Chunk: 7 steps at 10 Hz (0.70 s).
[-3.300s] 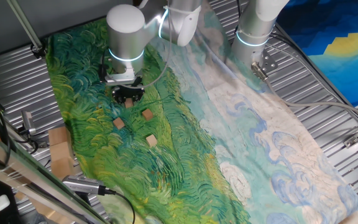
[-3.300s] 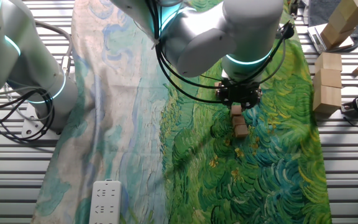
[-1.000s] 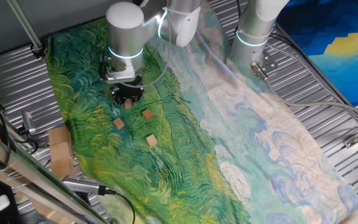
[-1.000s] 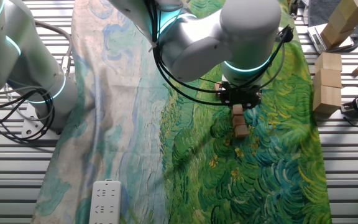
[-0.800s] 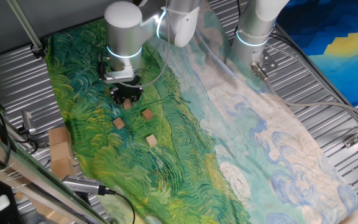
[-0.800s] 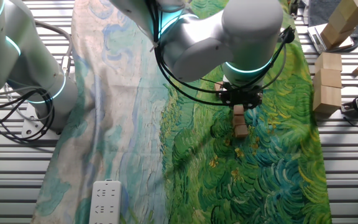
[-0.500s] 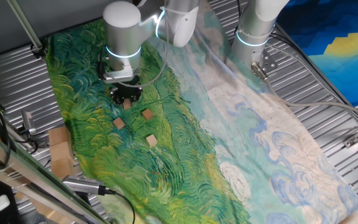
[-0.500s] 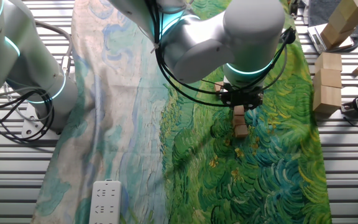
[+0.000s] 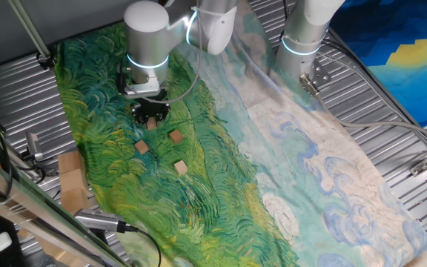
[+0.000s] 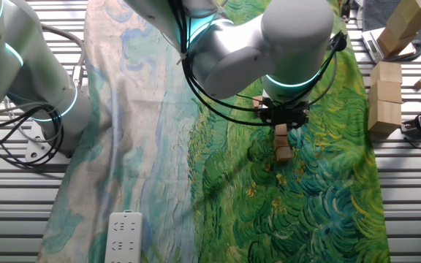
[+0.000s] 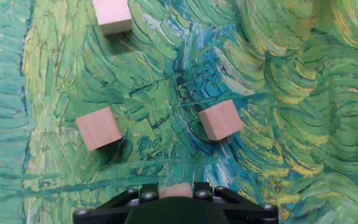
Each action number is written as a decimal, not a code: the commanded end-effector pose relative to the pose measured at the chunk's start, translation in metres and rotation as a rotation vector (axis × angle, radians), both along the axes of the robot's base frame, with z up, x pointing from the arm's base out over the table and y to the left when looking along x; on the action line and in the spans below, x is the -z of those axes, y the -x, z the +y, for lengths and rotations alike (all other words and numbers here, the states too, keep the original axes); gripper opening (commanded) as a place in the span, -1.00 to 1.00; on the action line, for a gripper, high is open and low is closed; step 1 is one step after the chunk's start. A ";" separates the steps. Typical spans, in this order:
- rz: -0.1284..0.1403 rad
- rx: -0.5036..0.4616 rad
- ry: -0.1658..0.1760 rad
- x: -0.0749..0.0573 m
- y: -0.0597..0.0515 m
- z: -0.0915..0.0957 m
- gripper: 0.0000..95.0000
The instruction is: Stack the blocks into a pyramid shape
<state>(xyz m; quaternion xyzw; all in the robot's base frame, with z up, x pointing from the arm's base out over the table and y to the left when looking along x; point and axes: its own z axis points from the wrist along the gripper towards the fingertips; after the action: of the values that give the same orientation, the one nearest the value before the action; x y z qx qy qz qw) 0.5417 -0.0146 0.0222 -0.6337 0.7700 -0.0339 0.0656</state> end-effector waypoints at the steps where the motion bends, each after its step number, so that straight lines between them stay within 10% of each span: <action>1: -0.005 -0.004 0.001 0.001 0.001 -0.001 -1.00; 7: -0.006 -0.008 -0.016 0.002 0.001 -0.004 -1.00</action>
<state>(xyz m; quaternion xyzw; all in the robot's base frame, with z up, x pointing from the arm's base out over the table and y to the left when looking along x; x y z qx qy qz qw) 0.5410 -0.0187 0.0219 -0.6358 0.7678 -0.0307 0.0732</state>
